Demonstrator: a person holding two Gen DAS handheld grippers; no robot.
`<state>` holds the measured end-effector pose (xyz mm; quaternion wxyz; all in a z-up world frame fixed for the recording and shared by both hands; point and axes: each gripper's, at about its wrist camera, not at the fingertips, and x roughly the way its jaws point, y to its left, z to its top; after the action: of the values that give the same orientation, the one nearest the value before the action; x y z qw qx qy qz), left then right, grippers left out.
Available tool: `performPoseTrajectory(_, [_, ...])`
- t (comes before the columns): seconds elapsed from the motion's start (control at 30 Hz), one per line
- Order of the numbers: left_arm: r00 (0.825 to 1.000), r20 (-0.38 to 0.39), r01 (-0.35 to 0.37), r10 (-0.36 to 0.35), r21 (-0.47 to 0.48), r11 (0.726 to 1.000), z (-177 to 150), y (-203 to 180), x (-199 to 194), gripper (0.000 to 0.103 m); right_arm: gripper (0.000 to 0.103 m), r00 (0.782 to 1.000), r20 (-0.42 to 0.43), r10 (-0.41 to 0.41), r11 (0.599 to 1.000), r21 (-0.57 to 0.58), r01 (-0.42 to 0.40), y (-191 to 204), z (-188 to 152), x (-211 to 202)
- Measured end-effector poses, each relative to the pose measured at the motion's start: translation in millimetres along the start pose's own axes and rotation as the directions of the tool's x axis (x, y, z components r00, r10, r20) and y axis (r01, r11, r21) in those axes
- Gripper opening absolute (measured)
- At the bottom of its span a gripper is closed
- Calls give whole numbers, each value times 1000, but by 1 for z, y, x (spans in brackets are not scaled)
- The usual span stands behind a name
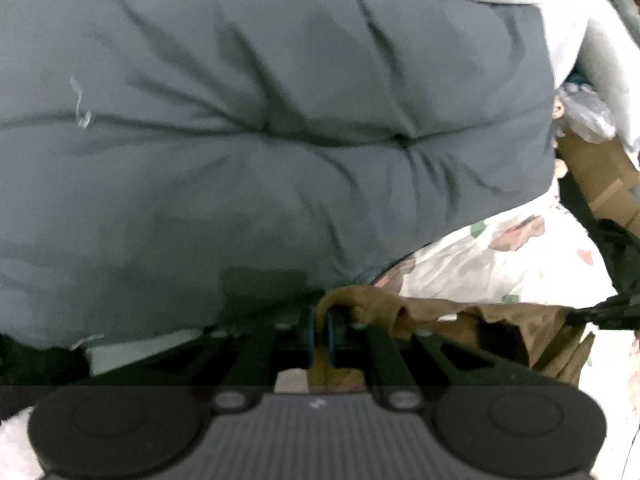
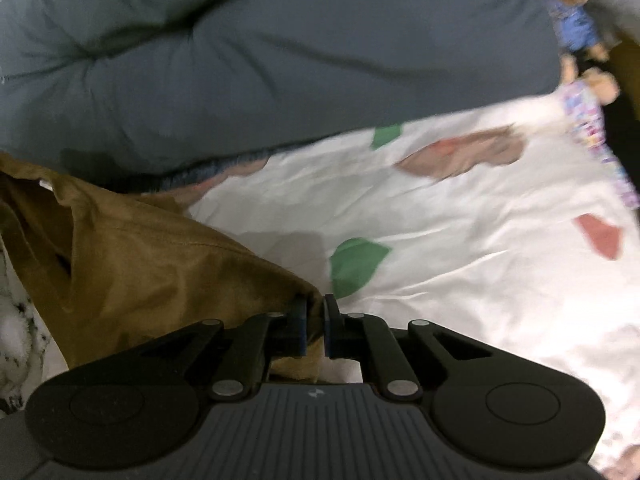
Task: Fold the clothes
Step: 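Grasp the T-shirt with the right gripper beside the left gripper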
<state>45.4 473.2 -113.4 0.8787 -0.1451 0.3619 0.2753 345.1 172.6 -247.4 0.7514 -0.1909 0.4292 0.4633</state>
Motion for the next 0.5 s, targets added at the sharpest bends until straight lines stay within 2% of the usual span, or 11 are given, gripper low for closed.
performPoseTrajectory(0.1, [999, 12, 37, -37, 4, 999, 2, -9, -9, 6, 7, 995, 41, -91, 995, 34, 90, 1, -14, -38])
performPoseTrajectory(0.27, [994, 59, 91, -93, 24, 996, 18, -27, -31, 6, 7, 979, 118, -165, 984, 87, 155, -1, -28, -102])
performPoseTrajectory(0.4, [980, 126, 143, -153, 87, 986, 38, -53, -60, 6, 7, 951, 195, -240, 966, 141, 215, -2, -35, -175])
performPoseTrajectory(0.5, [973, 135, 178, -189, 90, 980, 47, -65, -67, 6, 7, 927, 242, -288, 953, 166, 253, 0, -40, -223])
